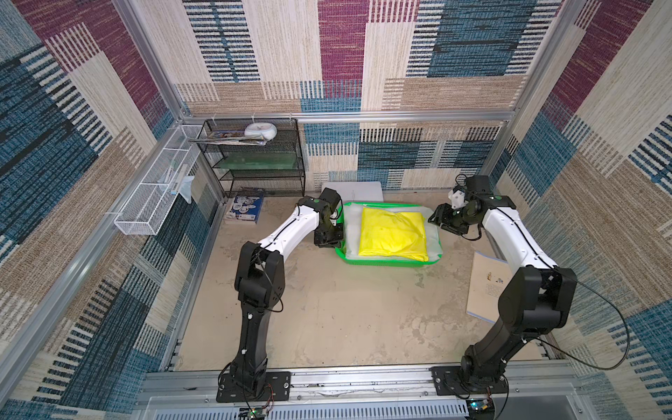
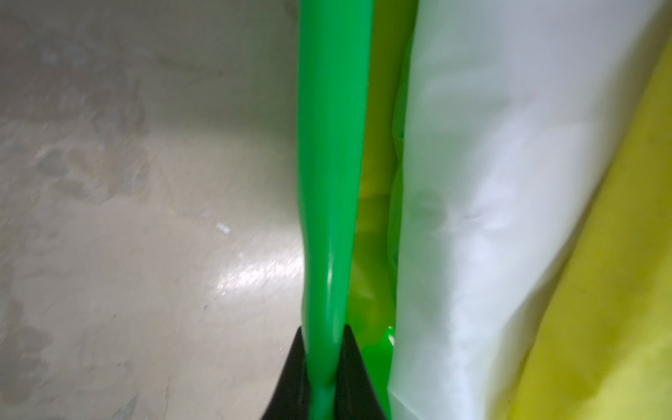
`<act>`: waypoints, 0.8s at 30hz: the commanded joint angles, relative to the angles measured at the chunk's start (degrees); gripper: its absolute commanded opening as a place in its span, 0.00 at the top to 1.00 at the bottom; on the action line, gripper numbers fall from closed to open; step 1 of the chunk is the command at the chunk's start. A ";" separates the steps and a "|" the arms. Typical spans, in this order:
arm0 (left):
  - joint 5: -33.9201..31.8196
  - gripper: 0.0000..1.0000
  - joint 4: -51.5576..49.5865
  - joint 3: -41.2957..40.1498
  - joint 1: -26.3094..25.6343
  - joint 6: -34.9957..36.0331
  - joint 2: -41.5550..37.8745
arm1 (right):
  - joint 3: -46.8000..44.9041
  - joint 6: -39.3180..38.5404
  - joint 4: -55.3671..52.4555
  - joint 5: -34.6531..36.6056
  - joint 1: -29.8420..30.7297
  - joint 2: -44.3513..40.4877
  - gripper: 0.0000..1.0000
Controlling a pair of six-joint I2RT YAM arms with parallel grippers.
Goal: Put the folded raincoat in the basket
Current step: Move the basket to the center of the board.
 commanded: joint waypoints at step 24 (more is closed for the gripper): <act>5.54 0.55 -6.54 -36.43 2.86 -1.06 -47.36 | -28.75 3.87 8.89 -21.94 7.36 -25.58 0.45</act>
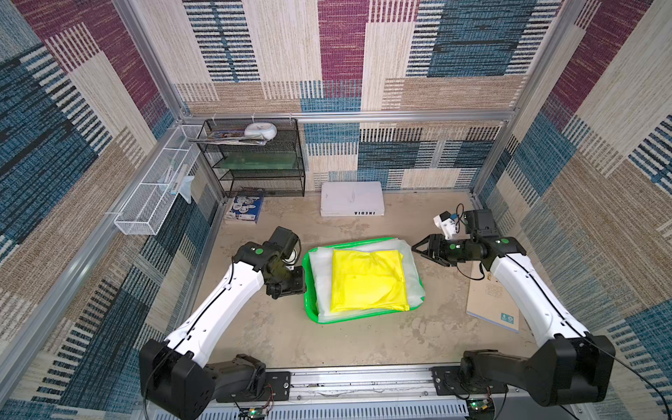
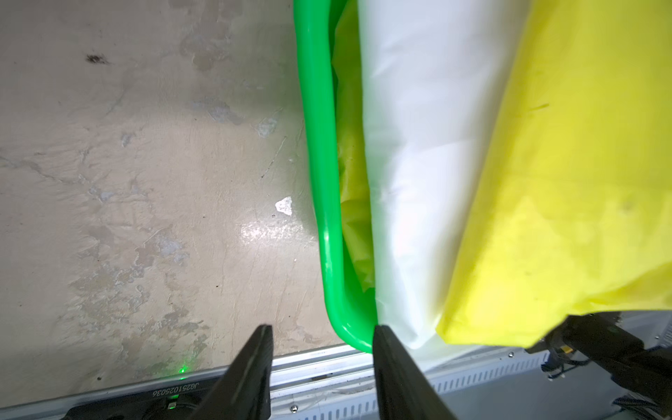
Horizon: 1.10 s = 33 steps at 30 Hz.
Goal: Put the folded raincoat in the basket
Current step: Move the basket to the center of the board, then adjust the raincoat in the basket.
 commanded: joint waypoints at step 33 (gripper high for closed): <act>15.56 0.55 18.52 -0.71 -3.20 -5.58 12.20 | 6.68 5.30 10.63 4.26 12.12 20.66 0.91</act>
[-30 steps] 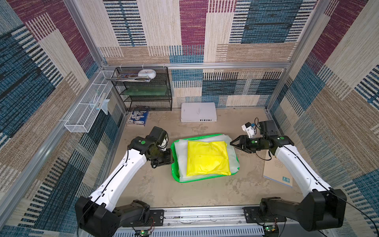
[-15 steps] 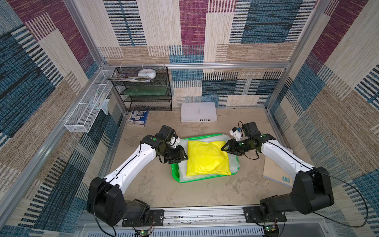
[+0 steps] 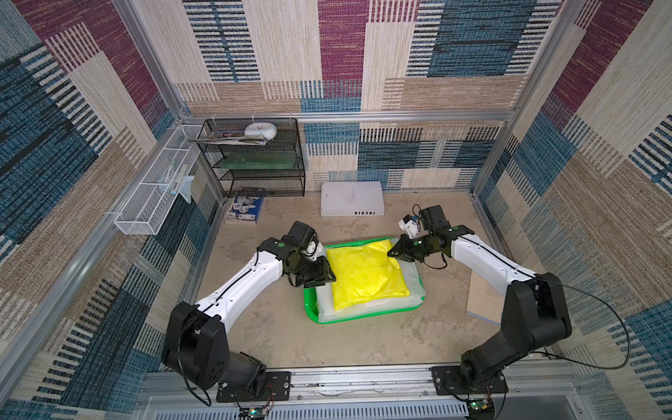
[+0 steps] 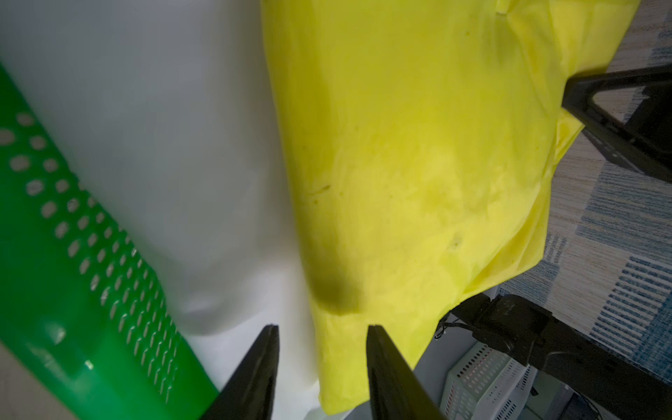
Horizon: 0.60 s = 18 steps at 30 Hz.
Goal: Put the folded raincoat in the basket
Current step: Adjust the raincoat in the basket.
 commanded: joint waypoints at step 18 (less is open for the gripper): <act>3.22 0.86 0.53 7.44 -0.81 -0.28 1.62 | 3.46 3.36 2.95 -4.66 1.55 -3.71 0.70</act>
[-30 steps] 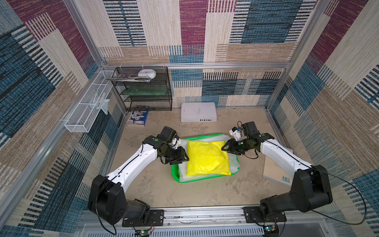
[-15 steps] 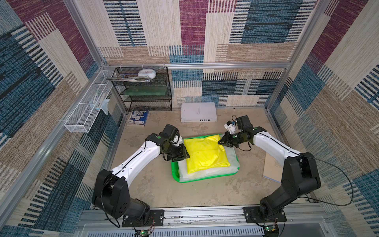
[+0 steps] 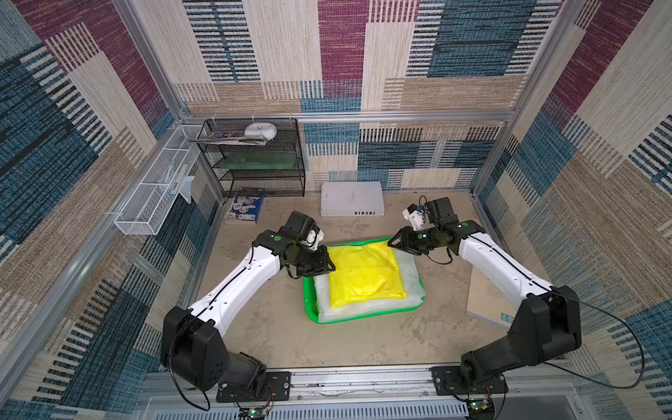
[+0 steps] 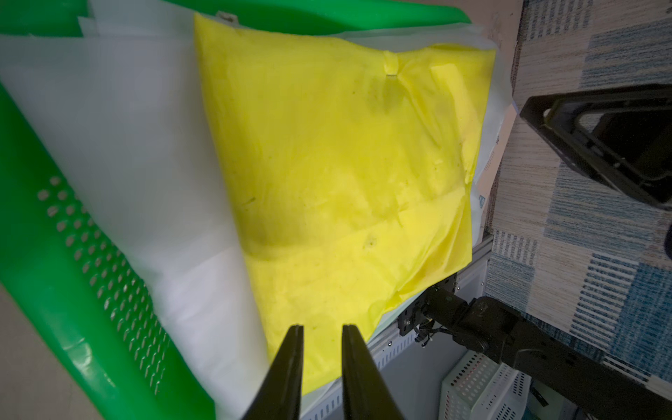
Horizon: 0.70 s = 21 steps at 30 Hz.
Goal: Put the folded raincoat in the basket
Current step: Adjust the raincoat in the basket.
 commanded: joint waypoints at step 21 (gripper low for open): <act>-2.66 1.00 12.03 -18.02 -6.78 -5.02 -1.17 | 0.90 2.87 9.35 4.85 1.20 14.79 0.98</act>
